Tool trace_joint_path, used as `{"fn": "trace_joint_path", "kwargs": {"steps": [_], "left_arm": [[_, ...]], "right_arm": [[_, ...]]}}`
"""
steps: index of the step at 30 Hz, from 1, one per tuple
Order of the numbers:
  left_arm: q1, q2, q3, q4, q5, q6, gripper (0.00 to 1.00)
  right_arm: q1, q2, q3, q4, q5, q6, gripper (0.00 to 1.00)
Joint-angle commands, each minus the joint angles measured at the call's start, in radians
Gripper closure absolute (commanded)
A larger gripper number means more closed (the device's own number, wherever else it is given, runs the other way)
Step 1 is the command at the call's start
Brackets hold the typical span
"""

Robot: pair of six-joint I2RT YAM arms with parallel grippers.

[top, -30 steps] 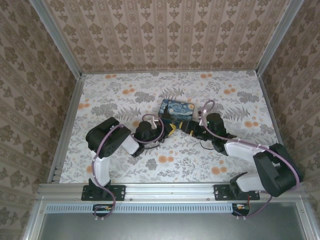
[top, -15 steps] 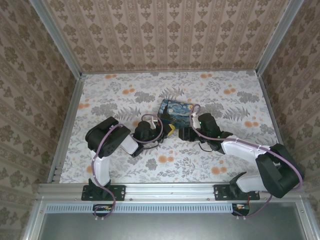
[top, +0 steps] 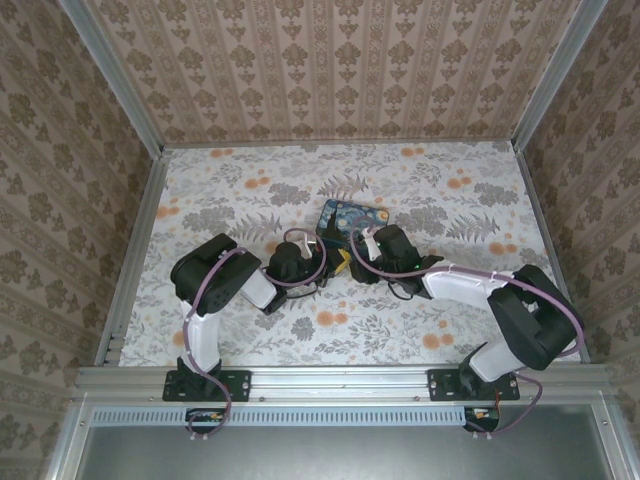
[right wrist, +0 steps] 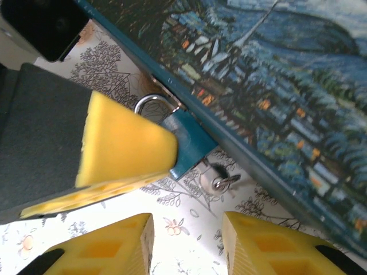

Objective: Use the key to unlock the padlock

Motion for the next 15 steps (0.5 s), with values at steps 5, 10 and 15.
{"fn": "trace_joint_path", "kwargs": {"steps": [5, 10, 15], "left_arm": [[0.007, -0.038, -0.003, 0.038, 0.038, -0.018, 1.00], [0.007, -0.039, -0.002, 0.039, 0.041, -0.021, 1.00], [0.007, -0.041, -0.004, 0.039, 0.043, -0.024, 1.00]], "right_arm": [[0.026, 0.034, 0.068, -0.056, 0.100, -0.085, 0.64], [0.053, 0.054, 0.094, -0.088, 0.179, -0.129, 0.65], [0.088, 0.066, 0.108, -0.091, 0.282, -0.173, 0.68]]}}
